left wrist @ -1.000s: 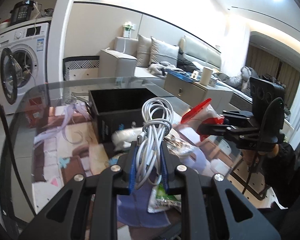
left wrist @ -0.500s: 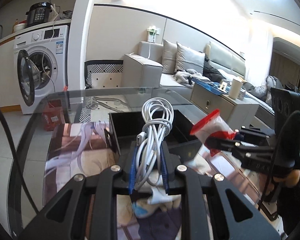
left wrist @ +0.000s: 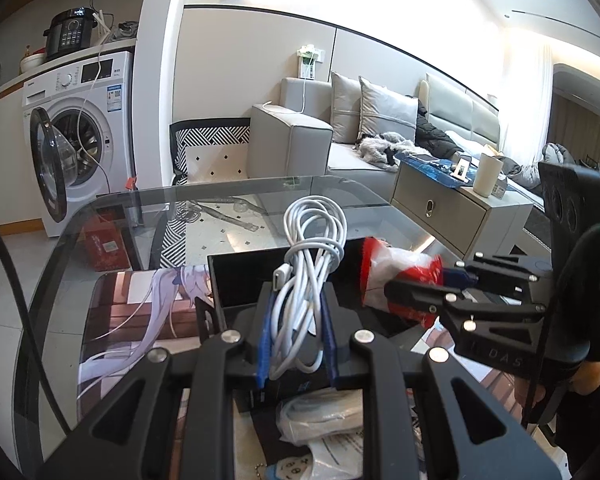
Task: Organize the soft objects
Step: 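Grasp the coiled white cable with the left gripper while the right gripper carries the packet, then lower the cable and packet into the black box and open both grippers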
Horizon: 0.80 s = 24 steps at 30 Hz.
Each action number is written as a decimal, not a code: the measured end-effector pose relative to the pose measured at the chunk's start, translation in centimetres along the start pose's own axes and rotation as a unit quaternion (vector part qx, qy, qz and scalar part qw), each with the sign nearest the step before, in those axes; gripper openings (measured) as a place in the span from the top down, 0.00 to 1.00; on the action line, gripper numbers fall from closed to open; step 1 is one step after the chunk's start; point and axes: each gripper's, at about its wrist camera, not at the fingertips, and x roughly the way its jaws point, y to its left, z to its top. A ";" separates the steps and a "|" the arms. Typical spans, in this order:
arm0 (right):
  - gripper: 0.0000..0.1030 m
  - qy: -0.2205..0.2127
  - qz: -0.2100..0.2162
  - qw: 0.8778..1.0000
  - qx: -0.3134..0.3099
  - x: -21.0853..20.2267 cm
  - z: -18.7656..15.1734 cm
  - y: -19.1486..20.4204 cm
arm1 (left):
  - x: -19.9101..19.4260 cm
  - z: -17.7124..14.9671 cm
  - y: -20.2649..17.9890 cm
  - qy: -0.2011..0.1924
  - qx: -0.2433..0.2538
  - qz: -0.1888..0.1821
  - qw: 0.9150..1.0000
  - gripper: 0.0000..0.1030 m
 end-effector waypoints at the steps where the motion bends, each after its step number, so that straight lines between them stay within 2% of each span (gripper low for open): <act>1: 0.79 0.001 -0.001 1.000 0.001 0.2 0.1 -0.1 | 0.1 0.0 0.0 0.002 0.000 0.001 1.000 0.81; 12: 0.77 0.008 -0.017 1.000 -0.002 1.5 0.9 -0.8 | 1.1 -0.6 -0.2 0.014 0.014 0.007 1.000 0.80; 14: 0.70 0.007 -0.024 1.000 -0.007 1.6 1.1 -0.7 | 1.1 -0.6 -0.2 0.013 0.015 0.007 1.000 0.76; 16: 0.66 0.003 -0.030 0.999 -0.010 1.3 0.9 -0.6 | 0.8 -0.6 -0.3 0.010 0.017 0.011 1.000 0.63; 17: 0.66 0.001 -0.030 0.999 -0.011 1.1 0.9 -0.7 | 0.6 -0.6 -0.3 0.005 0.017 0.012 1.000 0.53; 19: 0.63 -0.003 -0.030 0.999 -0.011 0.5 0.8 -0.6 | -0.1 -0.6 -0.2 -0.002 0.016 0.009 1.000 0.51; 22: 0.51 -0.011 -0.028 0.999 -0.011 -0.6 0.6 -0.6 | -0.8 -0.6 0.0 -0.004 0.011 0.006 1.000 0.48; 24: 0.48 -0.014 -0.028 0.999 -0.012 -1.4 0.5 -0.5 | -1.2 -0.7 0.3 0.002 0.002 0.005 1.000 0.47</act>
